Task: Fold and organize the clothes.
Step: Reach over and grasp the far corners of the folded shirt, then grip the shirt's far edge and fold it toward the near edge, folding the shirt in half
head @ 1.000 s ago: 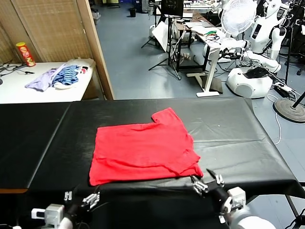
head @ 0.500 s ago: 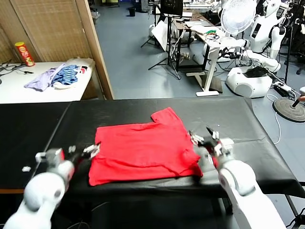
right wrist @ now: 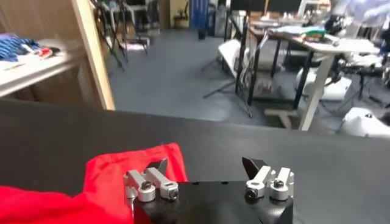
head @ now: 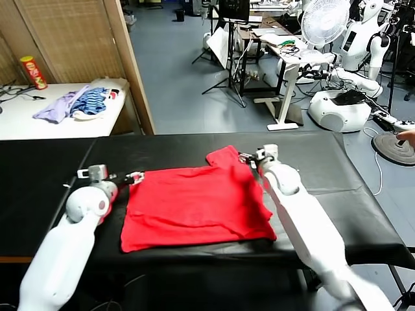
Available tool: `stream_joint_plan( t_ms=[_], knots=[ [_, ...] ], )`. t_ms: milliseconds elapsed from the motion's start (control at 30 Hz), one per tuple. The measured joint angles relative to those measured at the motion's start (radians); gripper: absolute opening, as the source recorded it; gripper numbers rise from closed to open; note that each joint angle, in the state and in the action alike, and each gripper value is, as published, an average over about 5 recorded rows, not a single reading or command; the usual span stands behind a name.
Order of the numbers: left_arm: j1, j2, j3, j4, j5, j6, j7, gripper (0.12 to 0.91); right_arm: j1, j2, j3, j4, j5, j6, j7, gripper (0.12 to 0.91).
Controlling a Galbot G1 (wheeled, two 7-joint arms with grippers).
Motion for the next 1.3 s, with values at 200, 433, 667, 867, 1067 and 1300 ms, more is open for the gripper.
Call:
stream_joint_plan(
  t_ms=[200,433,667,867,1067,1300],
  knots=[
    [-0.018,-0.005,0.004,0.042,0.006,-0.005,0.012,0.720,0.015,0.030,0.011,-0.061,-0.004,0.003,-0.004,0.655],
    [-0.024,-0.016,0.005,0.076,0.012,-0.022,0.043,0.371,0.018,0.051,0.030,-0.096,-0.014,0.024,-0.022,0.365],
    [-0.032,-0.032,0.008,0.090,0.054,-0.044,0.061,0.127,-0.003,0.044,0.044,-0.078,-0.027,0.117,-0.043,0.132],
    [-0.023,-0.037,-0.011,0.059,0.094,-0.078,0.069,0.126,-0.057,-0.004,0.051,0.032,0.017,0.173,-0.062,0.121],
    [0.020,-0.015,-0.041,-0.043,0.093,-0.085,0.064,0.126,-0.163,-0.083,0.081,0.237,0.101,0.136,-0.059,0.121],
    [0.132,0.025,-0.083,-0.207,0.107,-0.074,0.039,0.126,-0.306,-0.190,0.133,0.472,0.264,0.023,0.033,0.121]
  ],
)
